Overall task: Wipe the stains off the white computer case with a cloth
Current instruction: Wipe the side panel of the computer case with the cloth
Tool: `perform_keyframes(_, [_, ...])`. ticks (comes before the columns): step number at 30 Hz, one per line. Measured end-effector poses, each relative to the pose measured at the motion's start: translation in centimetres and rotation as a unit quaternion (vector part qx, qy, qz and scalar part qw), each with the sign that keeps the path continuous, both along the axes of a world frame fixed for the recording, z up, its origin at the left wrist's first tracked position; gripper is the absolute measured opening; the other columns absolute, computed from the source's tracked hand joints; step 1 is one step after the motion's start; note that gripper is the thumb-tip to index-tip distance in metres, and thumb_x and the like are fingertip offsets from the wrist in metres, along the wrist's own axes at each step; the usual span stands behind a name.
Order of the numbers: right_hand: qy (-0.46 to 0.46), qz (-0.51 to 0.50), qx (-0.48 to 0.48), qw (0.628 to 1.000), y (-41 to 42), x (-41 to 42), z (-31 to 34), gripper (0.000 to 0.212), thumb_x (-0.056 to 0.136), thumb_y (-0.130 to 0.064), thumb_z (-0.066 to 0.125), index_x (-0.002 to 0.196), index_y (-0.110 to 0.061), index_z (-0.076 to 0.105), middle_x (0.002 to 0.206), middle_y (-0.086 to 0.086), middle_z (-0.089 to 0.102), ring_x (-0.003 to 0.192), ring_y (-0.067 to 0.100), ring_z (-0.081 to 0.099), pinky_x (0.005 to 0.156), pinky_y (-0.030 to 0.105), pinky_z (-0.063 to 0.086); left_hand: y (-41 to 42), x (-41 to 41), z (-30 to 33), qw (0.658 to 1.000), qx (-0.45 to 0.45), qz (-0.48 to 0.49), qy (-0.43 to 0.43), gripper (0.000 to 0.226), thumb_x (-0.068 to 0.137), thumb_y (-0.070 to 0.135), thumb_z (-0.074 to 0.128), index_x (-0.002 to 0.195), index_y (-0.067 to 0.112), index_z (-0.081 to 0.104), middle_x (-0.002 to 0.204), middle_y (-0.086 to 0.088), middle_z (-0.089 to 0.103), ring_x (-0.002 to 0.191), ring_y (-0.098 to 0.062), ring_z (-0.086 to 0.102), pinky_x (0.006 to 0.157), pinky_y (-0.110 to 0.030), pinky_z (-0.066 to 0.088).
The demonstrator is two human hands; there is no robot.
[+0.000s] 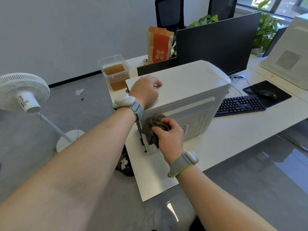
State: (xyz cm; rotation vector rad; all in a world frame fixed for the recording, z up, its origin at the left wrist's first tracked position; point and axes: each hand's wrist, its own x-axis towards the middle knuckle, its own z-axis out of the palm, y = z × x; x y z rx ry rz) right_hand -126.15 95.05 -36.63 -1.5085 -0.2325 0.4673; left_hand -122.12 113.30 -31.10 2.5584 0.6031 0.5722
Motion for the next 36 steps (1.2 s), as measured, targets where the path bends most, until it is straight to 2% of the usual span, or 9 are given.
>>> perform_keyframes(4, [-0.064,-0.031,0.031,0.997,-0.1,0.5,1.3,0.029,0.078,-0.005,0.074,0.084,-0.033,0.072,0.08,-0.007,0.073,0.08,0.016,0.07,0.076,0.034,0.061,-0.1,0.0,0.0,1.0,0.001,0.002,0.002,0.041,0.088,0.012,0.044,0.112,0.025,0.075,0.124,0.007,0.068,0.118,-0.016,0.058,0.104,-0.037,0.048])
perform_keyframes(7, [-0.088,-0.007,-0.026,0.996,0.1,1.8,0.6,0.024,0.077,-0.005,0.07,0.081,-0.028,0.064,0.07,-0.012,0.063,0.065,0.011,0.058,0.062,0.029,0.052,0.1,0.0,0.1,1.0,-0.002,0.004,0.001,0.041,0.088,0.011,0.044,0.112,0.025,0.075,0.125,0.007,0.068,0.119,-0.016,0.058,0.104,-0.036,0.047])
perform_keyframes(11, [0.031,0.07,-0.192,0.978,-1.0,2.0,-4.6,0.019,0.073,-0.003,0.067,0.073,-0.02,0.057,0.065,0.0,0.06,0.065,0.024,0.059,0.063,0.042,0.057,-0.2,0.0,0.2,1.0,0.005,0.001,0.004,0.042,0.088,0.01,0.044,0.111,0.025,0.076,0.125,0.007,0.068,0.118,-0.016,0.058,0.104,-0.035,0.047])
perform_keyframes(15, [0.136,0.089,-0.265,0.95,-1.8,1.0,-8.0,0.009,0.077,-0.005,0.065,0.083,-0.01,0.062,0.078,0.013,0.066,0.068,0.029,0.062,0.061,0.038,0.054,-0.2,-0.1,0.3,1.0,0.006,0.001,0.002,0.041,0.089,0.01,0.045,0.111,0.025,0.075,0.124,0.007,0.068,0.117,-0.015,0.059,0.103,-0.033,0.047])
perform_keyframes(19, [0.11,0.039,-0.175,0.978,-0.1,1.6,-7.1,0.028,0.065,-0.017,0.067,0.092,-0.02,0.073,0.085,0.004,0.075,0.082,0.028,0.071,0.079,0.046,0.062,-0.2,0.0,0.1,1.0,0.001,0.004,0.002,0.042,0.088,0.011,0.044,0.11,0.027,0.075,0.124,0.008,0.068,0.117,-0.015,0.059,0.102,-0.034,0.048])
perform_keyframes(23, [-0.013,0.013,-0.046,0.999,-0.1,1.5,-4.9,0.021,0.076,-0.013,0.069,0.093,-0.026,0.072,0.085,0.0,0.073,0.081,0.02,0.069,0.074,0.037,0.061,-0.1,0.0,0.1,1.0,0.004,0.003,0.002,0.041,0.088,0.012,0.044,0.11,0.026,0.075,0.123,0.008,0.068,0.116,-0.015,0.059,0.102,-0.035,0.048])
perform_keyframes(29, [0.097,0.057,-0.218,0.969,-0.7,1.7,-7.4,0.018,0.079,-0.006,0.063,0.089,-0.017,0.072,0.082,0.007,0.073,0.083,0.032,0.071,0.08,0.048,0.062,-0.1,0.0,0.1,1.0,0.002,0.006,-0.001,0.04,0.089,0.011,0.046,0.109,0.027,0.075,0.124,0.008,0.068,0.116,-0.016,0.058,0.101,-0.035,0.048])
perform_keyframes(34, [0.048,-0.012,0.022,0.999,-0.9,2.0,-4.1,0.02,0.078,-0.007,0.071,0.095,-0.019,0.072,0.09,0.009,0.074,0.086,0.027,0.072,0.077,0.041,0.063,-0.2,-0.1,0.2,1.0,0.002,0.005,-0.002,0.039,0.089,0.01,0.046,0.11,0.026,0.075,0.123,0.008,0.068,0.116,-0.016,0.058,0.101,-0.035,0.048])
perform_keyframes(36, [0.045,-0.003,0.03,0.999,-1.3,2.1,-4.1,0.017,0.073,-0.008,0.067,0.088,-0.017,0.07,0.083,0.012,0.071,0.078,0.027,0.068,0.07,0.042,0.06,-0.4,-0.1,0.3,1.0,0.003,0.005,0.0,0.04,0.089,0.01,0.045,0.11,0.025,0.075,0.124,0.007,0.068,0.117,-0.017,0.058,0.102,-0.036,0.048])
